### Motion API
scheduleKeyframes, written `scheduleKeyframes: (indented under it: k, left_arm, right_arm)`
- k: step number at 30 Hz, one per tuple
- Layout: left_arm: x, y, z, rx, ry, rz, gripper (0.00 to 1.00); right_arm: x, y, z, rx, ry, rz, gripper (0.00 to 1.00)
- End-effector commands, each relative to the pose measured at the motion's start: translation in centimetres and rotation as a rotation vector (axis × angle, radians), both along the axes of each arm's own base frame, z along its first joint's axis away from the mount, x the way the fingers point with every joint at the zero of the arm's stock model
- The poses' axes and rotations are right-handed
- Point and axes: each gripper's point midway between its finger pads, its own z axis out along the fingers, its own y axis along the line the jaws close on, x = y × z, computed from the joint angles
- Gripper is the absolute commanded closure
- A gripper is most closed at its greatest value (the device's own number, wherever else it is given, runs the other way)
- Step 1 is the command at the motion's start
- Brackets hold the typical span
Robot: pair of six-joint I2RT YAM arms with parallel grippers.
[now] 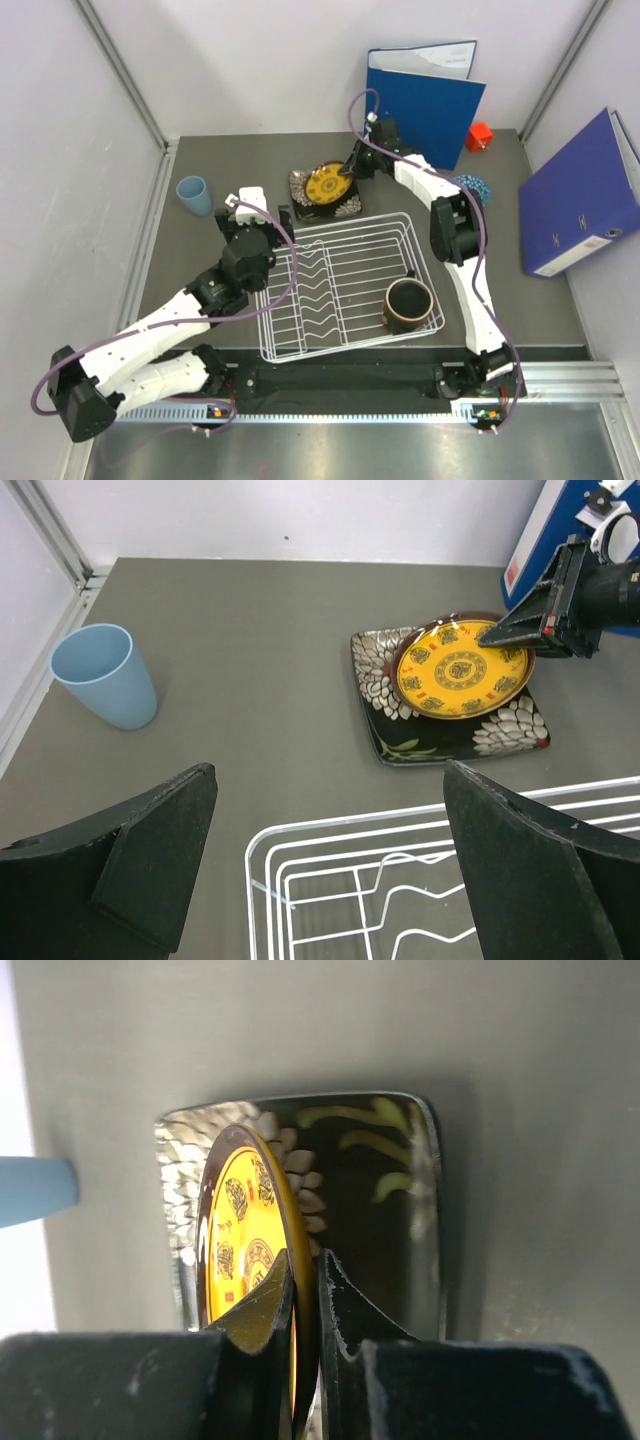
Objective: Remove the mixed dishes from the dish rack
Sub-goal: Place the plate at the center of the board.
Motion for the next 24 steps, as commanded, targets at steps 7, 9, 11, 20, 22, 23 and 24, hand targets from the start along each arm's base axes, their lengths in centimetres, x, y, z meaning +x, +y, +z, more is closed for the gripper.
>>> scheduleKeyframes:
  k: [7, 9, 11, 20, 22, 23, 24]
  left_arm:
    - [0.2, -0.5, 0.3, -0.039, 0.005, -0.013, 0.01]
    - [0.2, -0.5, 0.2, -0.041, 0.008, -0.014, 0.01]
    - [0.2, -0.6, 0.1, -0.042, 0.012, -0.015, 0.01]
    - [0.2, -1.0, 0.3, -0.043, 0.012, -0.033, 0.01]
    - [0.3, -1.2, 0.1, -0.041, 0.017, -0.039, 0.01]
    - [0.3, -1.3, 0.1, -0.04, 0.019, -0.044, 0.01]
    - [0.3, -1.3, 0.1, -0.038, 0.021, -0.045, 0.01]
  right_arm:
    - [-0.1, 0.6, -0.3, -0.065, -0.023, 0.02, 1.0]
    - [-0.3, 0.4, -0.6, -0.079, -0.017, 0.016, 1.0]
    - [-0.6, 0.3, -0.2, -0.086, -0.016, 0.015, 0.92]
    - [-1.2, -2.3, 0.3, -0.215, -0.009, -0.044, 0.36]
    - [-1.2, -2.9, 0.4, -0.24, -0.01, -0.058, 0.32]
    - [-1.2, -3.0, 0.7, -0.249, -0.017, -0.058, 0.32]
    - [-1.3, -3.2, 0.9, -0.254, -0.024, -0.063, 0.31]
